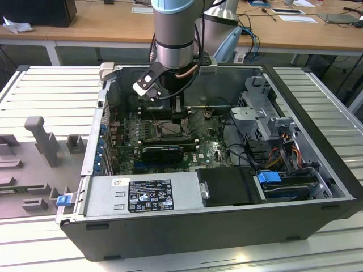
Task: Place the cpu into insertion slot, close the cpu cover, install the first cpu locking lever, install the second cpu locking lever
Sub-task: 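Close the cpu cover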
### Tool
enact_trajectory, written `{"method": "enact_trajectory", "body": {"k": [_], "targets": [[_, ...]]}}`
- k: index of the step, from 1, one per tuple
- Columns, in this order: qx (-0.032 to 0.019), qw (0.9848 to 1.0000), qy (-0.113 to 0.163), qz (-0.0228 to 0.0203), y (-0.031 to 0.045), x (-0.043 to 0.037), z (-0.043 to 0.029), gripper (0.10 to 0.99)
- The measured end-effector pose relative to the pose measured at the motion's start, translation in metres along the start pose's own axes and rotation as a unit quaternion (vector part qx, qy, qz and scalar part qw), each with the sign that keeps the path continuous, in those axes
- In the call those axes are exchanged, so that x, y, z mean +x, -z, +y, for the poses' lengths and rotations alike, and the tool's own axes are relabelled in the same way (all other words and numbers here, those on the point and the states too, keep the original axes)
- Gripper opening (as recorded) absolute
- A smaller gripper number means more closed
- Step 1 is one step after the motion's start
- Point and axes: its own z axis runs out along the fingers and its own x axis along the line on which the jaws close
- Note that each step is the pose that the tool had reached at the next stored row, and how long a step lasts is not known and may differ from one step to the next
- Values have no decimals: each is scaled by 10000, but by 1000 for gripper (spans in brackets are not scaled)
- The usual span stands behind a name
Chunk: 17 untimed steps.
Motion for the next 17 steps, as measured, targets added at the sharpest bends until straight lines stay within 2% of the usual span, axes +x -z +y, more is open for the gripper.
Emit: {"method": "enact_trajectory", "body": {"k": [8,11,14,17], "targets": [[0,10000,1,-1,62,3,36,106],[0,10000,1,0,209,10,48,106],[0,10000,1,-1,223,11,98,106],[0,10000,1,0,303,13,105,106]]}}
